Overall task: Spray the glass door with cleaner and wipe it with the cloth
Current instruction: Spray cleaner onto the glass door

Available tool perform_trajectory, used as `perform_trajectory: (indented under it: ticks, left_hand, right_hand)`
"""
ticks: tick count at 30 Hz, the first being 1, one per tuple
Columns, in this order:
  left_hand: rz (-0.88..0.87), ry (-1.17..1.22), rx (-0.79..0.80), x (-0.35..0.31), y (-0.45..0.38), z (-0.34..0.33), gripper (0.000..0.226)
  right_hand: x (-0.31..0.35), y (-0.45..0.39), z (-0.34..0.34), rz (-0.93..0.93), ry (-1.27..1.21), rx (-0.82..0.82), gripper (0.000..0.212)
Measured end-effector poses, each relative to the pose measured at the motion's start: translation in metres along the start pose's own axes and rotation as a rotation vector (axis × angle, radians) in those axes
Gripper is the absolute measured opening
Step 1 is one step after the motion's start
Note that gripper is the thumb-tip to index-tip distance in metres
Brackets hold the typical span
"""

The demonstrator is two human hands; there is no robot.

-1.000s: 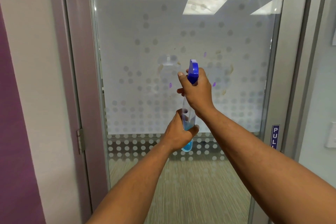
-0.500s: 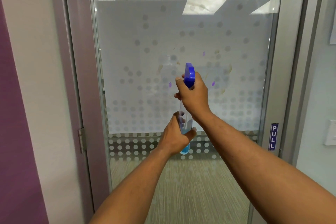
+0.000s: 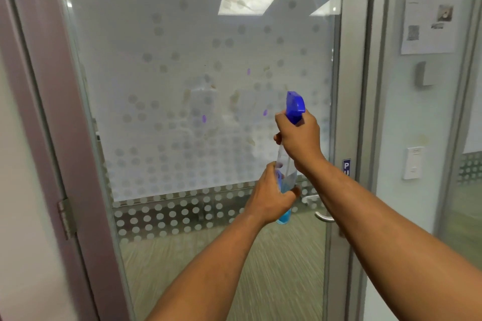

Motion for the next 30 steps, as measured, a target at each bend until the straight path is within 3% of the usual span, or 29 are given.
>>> perform_trajectory:
  ticks: [6,11,15,24,30]
  left_hand:
    - [-0.018,0.027,0.002,-0.001,0.005,-0.019,0.079]
    - [-0.028,0.039,-0.042,0.015,0.029,-0.019,0.065]
    - [0.030,0.055,-0.061,0.034,0.059,-0.009,0.051]
    - [0.203,-0.037,-0.097,0.090,0.105,0.040,0.046]
    - [0.195,-0.034,-0.074,0.113,0.121,0.071,0.057]
  right_hand:
    - [-0.004,0.010,0.015,0.001,-0.010,0.049,0.021]
    - [-0.018,0.033,0.004,-0.003,-0.010,0.076,0.018]
    - [-0.039,0.051,-0.021,-0.059,0.015,0.111,0.017]
    - [-0.075,0.070,-0.101,-0.128,0.013,0.202,0.014]
    - [-0.089,0.084,-0.138,-0.086,0.070,0.091,0.012]
Point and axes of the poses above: each hand's wrist, its own y-axis away from the middle knuckle, its own z-axis out of the back of the hand, x = y × z, the point moved 2 cm from there along -y, towards the middle knuckle, and after that the axes turned 13 degrees about -z, right-handed, at the moved point
